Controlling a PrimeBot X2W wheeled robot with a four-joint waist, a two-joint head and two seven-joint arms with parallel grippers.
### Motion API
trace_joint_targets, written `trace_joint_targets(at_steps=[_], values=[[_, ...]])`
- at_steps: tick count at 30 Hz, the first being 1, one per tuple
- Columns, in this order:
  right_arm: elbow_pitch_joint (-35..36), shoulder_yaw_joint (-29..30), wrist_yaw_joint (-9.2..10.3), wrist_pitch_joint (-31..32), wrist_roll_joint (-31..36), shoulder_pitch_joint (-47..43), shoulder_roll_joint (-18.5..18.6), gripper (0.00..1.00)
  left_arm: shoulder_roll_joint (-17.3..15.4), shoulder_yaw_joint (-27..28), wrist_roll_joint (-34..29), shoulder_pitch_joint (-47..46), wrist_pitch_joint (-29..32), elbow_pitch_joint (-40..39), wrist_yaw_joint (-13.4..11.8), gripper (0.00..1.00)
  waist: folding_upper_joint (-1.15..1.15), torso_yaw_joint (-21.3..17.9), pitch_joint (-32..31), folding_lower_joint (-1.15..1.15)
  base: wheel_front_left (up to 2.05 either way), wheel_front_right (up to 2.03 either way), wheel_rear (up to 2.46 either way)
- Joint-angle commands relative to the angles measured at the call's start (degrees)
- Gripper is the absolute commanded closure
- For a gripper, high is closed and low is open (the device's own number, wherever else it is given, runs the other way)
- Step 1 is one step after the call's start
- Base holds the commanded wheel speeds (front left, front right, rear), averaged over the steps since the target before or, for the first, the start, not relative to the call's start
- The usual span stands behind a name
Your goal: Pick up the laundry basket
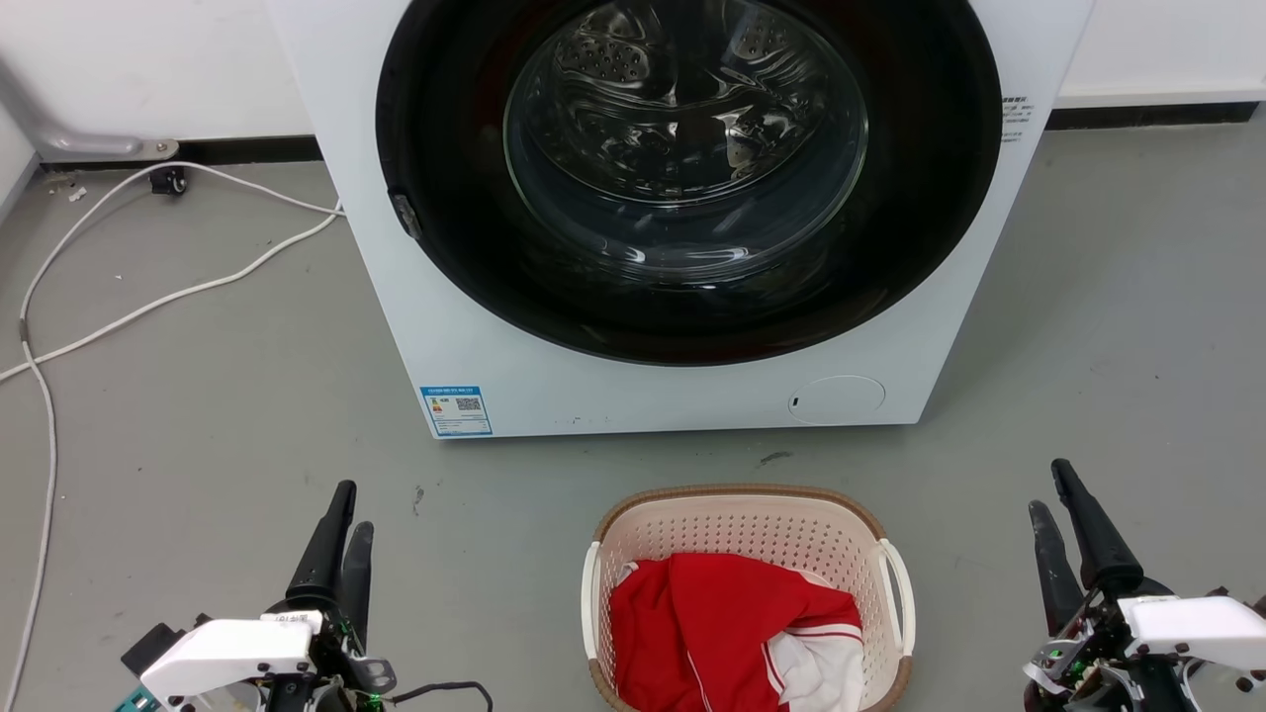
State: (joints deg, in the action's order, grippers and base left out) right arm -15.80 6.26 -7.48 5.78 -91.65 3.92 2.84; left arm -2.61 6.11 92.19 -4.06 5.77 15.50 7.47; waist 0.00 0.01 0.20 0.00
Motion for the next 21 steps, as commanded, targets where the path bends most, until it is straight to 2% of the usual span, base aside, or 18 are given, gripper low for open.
trace_joint_targets(at_steps=[1, 11, 21], values=[[1.35, -0.2, -0.02, -0.68, 0.96, 0.95, 0.04, 0.0, -0.18, -0.06, -1.0, -0.99, -0.72, -1.56, 0.01, 0.0, 0.0, 0.01, 0.02, 0.0, 0.0, 0.0, 0.0], [4.35, -0.39, -0.02, -3.46, 11.36, 0.31, 0.05, 0.0, -0.2, -0.04, -10.61, -0.8, -3.49, -3.99, -0.43, 0.0, 0.0, 0.04, 0.17, 0.0, 0.0, 0.0, 0.0], [8.34, -1.68, -0.02, -5.94, 24.93, -0.48, 0.05, 0.0, -0.22, -1.9, -22.44, -0.41, -5.96, -7.19, -3.19, 0.0, 0.0, 0.11, 0.34, 0.0, 0.0, 0.0, 0.0]])
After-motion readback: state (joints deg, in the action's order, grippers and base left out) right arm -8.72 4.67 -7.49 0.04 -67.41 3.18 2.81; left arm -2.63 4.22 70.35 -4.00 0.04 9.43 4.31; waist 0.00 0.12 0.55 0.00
